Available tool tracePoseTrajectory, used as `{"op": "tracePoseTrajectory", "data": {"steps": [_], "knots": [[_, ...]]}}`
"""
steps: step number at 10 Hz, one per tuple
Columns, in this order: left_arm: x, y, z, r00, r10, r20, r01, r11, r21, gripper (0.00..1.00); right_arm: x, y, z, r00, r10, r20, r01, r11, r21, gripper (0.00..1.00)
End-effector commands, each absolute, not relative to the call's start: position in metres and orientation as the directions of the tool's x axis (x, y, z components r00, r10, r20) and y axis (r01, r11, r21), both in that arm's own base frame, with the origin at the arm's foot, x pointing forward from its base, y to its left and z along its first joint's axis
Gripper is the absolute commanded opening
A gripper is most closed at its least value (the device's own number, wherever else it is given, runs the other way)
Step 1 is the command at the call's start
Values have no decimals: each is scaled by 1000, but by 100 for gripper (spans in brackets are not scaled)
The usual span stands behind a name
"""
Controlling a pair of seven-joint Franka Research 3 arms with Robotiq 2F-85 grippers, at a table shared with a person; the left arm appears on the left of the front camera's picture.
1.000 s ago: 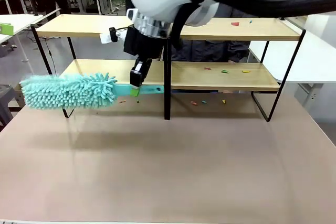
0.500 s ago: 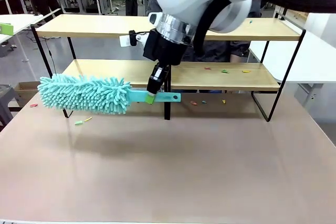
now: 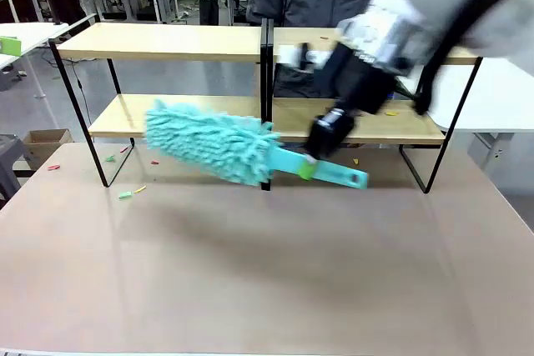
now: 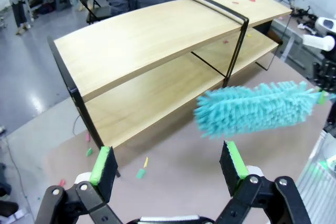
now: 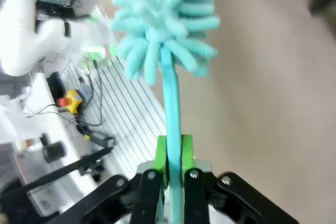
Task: Clean the shelves.
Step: Clean a randomly selected level of the Shelf with the Duster.
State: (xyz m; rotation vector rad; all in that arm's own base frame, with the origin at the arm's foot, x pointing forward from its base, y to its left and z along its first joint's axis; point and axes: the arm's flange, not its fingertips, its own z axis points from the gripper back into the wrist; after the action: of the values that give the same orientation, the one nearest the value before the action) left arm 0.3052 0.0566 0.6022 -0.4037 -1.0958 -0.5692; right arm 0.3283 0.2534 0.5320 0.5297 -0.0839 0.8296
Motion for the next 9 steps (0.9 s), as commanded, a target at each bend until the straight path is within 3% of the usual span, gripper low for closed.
{"op": "tracePoseTrajectory", "data": {"steps": [1, 2, 3, 6, 7, 9], "knots": [[306, 56, 601, 340, -234, 911, 617, 786, -28, 100, 249, 200, 540, 838, 488, 246, -544, 704, 456, 12], [306, 56, 601, 340, -234, 911, 617, 786, -28, 100, 227, 186, 537, 892, 399, 211, -449, 742, 497, 12], [306, 56, 601, 340, -234, 911, 617, 786, -28, 100, 294, 220, 533, 766, 595, 243, -634, 638, 437, 12], [306, 56, 601, 340, -234, 911, 617, 786, -28, 100, 294, 220, 533, 766, 595, 243, -634, 638, 437, 12], [306, 56, 601, 340, -234, 911, 617, 786, -28, 100, 269, 208, 529, 799, 557, 226, -593, 672, 443, 12], [306, 56, 601, 340, -234, 911, 617, 786, -28, 100, 266, 152, 558, 803, 517, 296, -589, 612, 528, 12]]}}
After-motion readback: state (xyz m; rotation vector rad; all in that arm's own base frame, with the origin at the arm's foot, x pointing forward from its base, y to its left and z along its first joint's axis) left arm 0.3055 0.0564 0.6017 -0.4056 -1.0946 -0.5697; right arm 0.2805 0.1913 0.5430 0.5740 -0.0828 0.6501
